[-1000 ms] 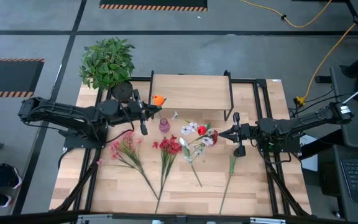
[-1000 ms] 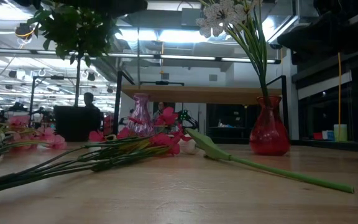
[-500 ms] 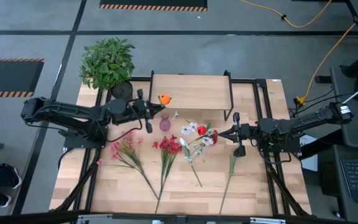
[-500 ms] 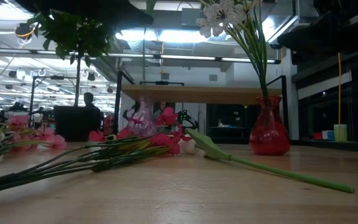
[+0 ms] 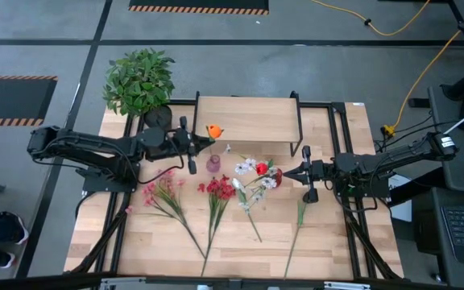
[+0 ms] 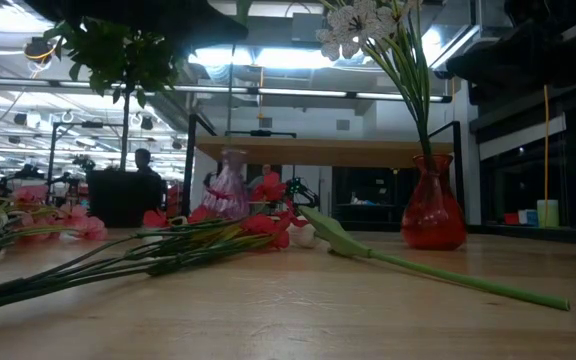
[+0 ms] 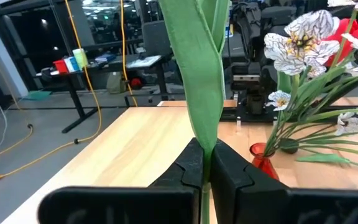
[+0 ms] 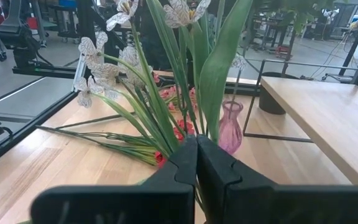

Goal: Pick and place flowers into a vace then onto a shelf
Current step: Put the orange tulip into the purple vase

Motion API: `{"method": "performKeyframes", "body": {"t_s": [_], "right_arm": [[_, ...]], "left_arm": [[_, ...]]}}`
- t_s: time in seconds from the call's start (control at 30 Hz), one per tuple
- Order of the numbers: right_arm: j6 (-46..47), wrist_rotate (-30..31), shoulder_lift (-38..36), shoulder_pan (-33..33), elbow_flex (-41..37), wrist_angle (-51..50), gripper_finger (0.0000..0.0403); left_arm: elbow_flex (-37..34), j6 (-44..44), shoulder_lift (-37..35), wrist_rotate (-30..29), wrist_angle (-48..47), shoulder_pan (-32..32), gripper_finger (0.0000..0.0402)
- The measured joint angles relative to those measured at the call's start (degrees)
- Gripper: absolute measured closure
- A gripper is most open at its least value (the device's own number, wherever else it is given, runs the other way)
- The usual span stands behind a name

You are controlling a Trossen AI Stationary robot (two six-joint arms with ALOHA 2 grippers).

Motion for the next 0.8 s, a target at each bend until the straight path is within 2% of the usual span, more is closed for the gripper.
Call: {"method": "performKeyframes", "body": {"t_s": [0.4, 0.63, 0.8], "right_arm": [[0.12, 0.00, 0.02, 0.00, 0.00, -0.38, 0.0391], [0.21, 0.00, 0.02, 0.02, 0.00, -0.90, 0.0391], [2.21, 0.00, 0.02, 0.02, -0.02, -3.99, 0.0391]], "left_arm": [[0.00, -2.75, 3.01, 0.08, -2.66, -0.44, 0.0396], [0.00, -2.56, 8.60, 0.08, 2.15, -0.44, 0.0397], [0.00, -2.93, 9.96, -0.39, 3.18, -0.44, 0.0397]]}}
